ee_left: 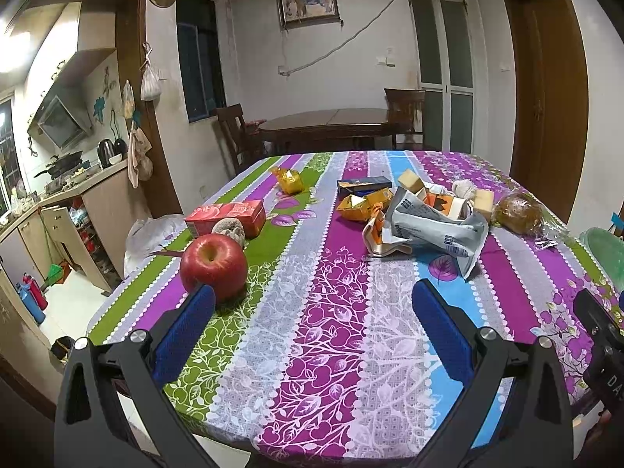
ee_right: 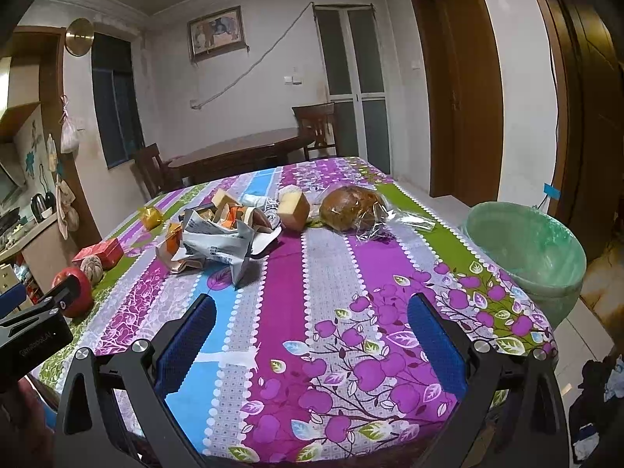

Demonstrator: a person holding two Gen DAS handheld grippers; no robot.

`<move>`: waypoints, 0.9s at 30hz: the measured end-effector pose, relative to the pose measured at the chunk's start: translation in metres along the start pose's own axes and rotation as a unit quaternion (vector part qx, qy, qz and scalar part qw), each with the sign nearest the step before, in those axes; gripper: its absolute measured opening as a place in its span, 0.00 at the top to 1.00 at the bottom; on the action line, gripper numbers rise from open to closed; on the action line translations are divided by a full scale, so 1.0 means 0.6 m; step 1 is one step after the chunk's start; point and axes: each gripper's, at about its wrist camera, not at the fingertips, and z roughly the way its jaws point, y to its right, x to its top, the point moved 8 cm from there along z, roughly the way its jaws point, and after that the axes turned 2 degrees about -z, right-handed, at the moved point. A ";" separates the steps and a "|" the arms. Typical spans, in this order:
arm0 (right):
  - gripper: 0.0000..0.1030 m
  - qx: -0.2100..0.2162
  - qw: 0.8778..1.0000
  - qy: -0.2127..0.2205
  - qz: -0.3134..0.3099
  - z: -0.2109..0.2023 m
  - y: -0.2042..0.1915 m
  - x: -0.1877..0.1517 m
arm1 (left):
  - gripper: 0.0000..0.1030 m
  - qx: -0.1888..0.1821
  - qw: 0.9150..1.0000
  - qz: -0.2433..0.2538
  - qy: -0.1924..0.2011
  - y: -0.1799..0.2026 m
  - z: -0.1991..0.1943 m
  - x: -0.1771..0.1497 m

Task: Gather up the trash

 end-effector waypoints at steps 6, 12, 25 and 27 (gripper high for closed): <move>0.05 -0.001 1.000 -0.005 0.002 0.004 -0.001 -0.004 | 0.05 0.002 1.000 0.000 -0.006 -0.002 0.004 -0.005; 0.05 -0.001 1.000 -0.006 0.002 0.006 -0.002 -0.006 | 0.05 0.003 1.000 0.001 -0.009 -0.002 0.004 -0.005; 0.05 0.003 1.000 -0.010 0.011 0.006 -0.001 -0.015 | 0.05 0.002 1.000 0.001 -0.011 -0.001 0.004 -0.006; 0.05 0.006 1.000 -0.012 0.012 0.005 -0.003 -0.020 | 0.05 0.000 1.000 0.000 -0.012 -0.002 0.002 -0.008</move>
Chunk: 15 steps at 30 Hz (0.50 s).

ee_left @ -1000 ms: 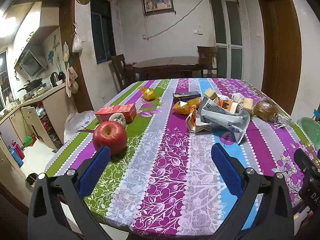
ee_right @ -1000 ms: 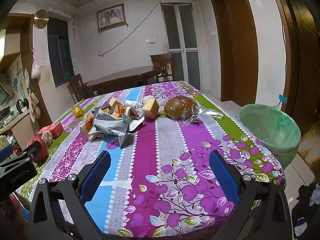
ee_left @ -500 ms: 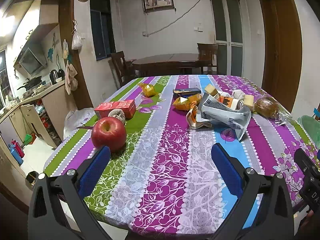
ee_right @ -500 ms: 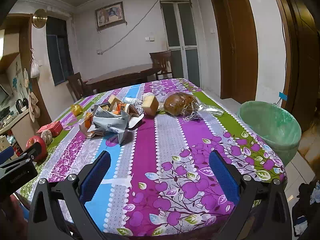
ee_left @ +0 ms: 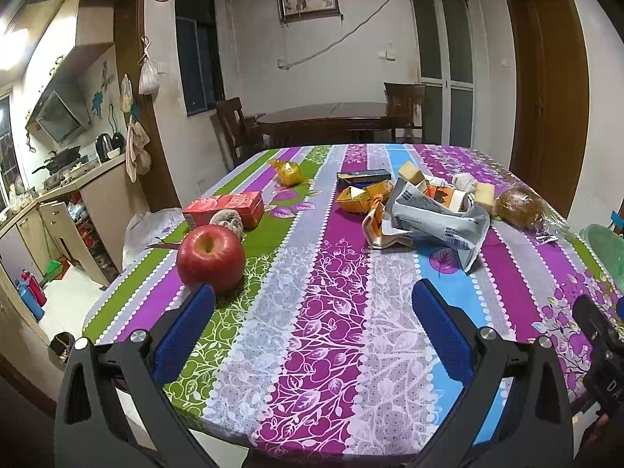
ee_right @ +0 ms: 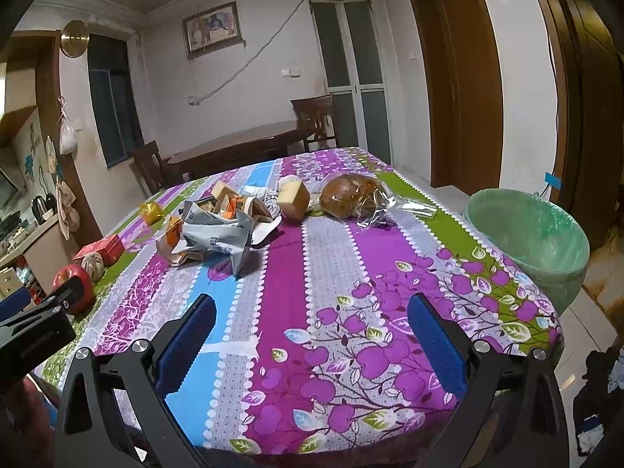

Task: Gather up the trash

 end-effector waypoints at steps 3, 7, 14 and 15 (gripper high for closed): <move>0.05 0.008 1.000 0.001 0.011 -0.004 0.001 -0.004 | 0.05 -0.001 1.000 0.000 -0.001 0.001 0.001 0.001; 0.05 0.028 0.999 0.004 0.040 -0.010 0.010 -0.009 | 0.05 -0.005 1.000 -0.004 -0.009 0.001 0.005 0.000; 0.05 0.064 0.996 0.009 0.054 -0.020 0.004 -0.012 | 0.05 -0.022 1.000 0.005 -0.013 0.017 0.004 0.001; 0.05 0.065 0.996 0.009 0.054 -0.021 0.004 -0.011 | 0.05 -0.021 1.000 0.006 -0.014 0.018 0.004 0.001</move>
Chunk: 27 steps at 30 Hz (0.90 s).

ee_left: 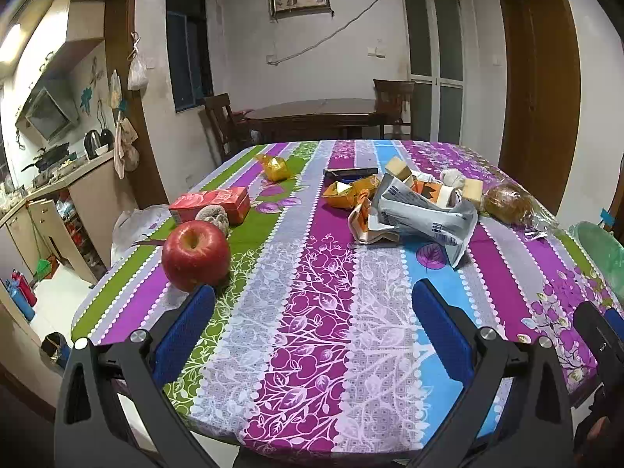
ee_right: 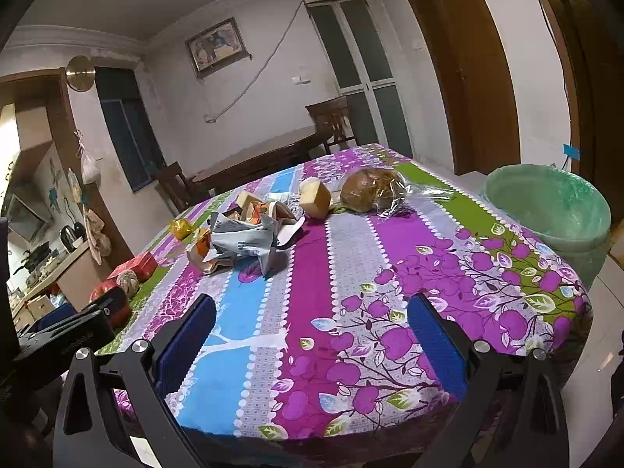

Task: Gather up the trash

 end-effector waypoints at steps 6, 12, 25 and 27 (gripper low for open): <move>0.05 -0.017 1.000 -0.004 0.017 0.003 0.018 0.002 | 0.05 0.008 1.000 -0.014 -0.006 -0.013 0.005 0.002; 0.05 -0.015 1.000 -0.017 0.007 0.014 0.012 -0.002 | 0.05 0.013 1.000 -0.021 -0.009 -0.018 0.007 0.005; 0.05 -0.043 0.998 0.013 -0.035 0.017 0.002 0.045 | 0.05 0.018 0.999 -0.029 -0.035 -0.033 0.035 0.000; 0.05 -0.047 0.998 0.021 -0.045 0.017 -0.002 0.053 | 0.05 0.017 0.999 -0.030 -0.033 -0.032 0.038 0.003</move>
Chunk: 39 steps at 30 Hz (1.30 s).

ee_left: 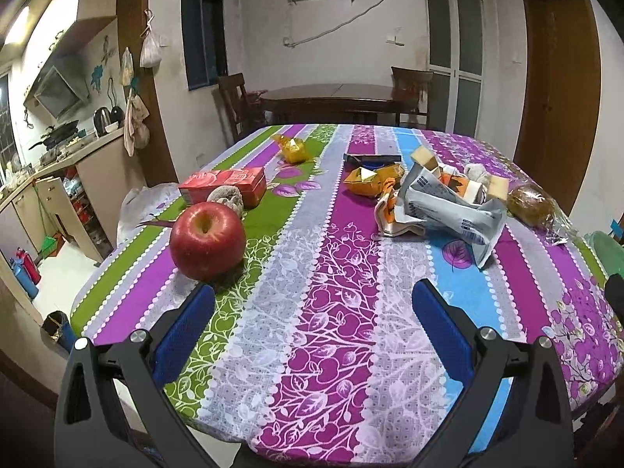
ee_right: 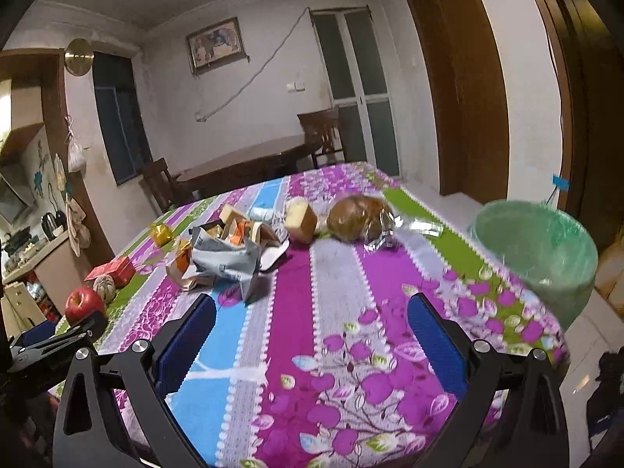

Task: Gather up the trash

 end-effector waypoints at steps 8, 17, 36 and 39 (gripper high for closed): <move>0.05 -0.017 0.998 0.043 -0.052 -0.005 -0.012 0.026 | 0.05 -0.015 1.000 0.022 0.006 0.036 0.015 0.009; 0.05 -0.010 0.997 0.048 -0.059 0.010 -0.011 0.032 | 0.05 -0.022 0.999 0.027 0.021 0.053 0.019 0.023; 0.20 0.042 0.843 -0.005 -0.536 0.213 -0.275 0.032 | 0.05 0.041 0.989 -0.087 0.109 -0.141 -0.006 0.098; 0.27 0.006 0.811 -0.026 -0.584 0.264 -0.283 0.006 | 0.05 0.039 0.988 -0.105 0.107 -0.167 0.009 0.105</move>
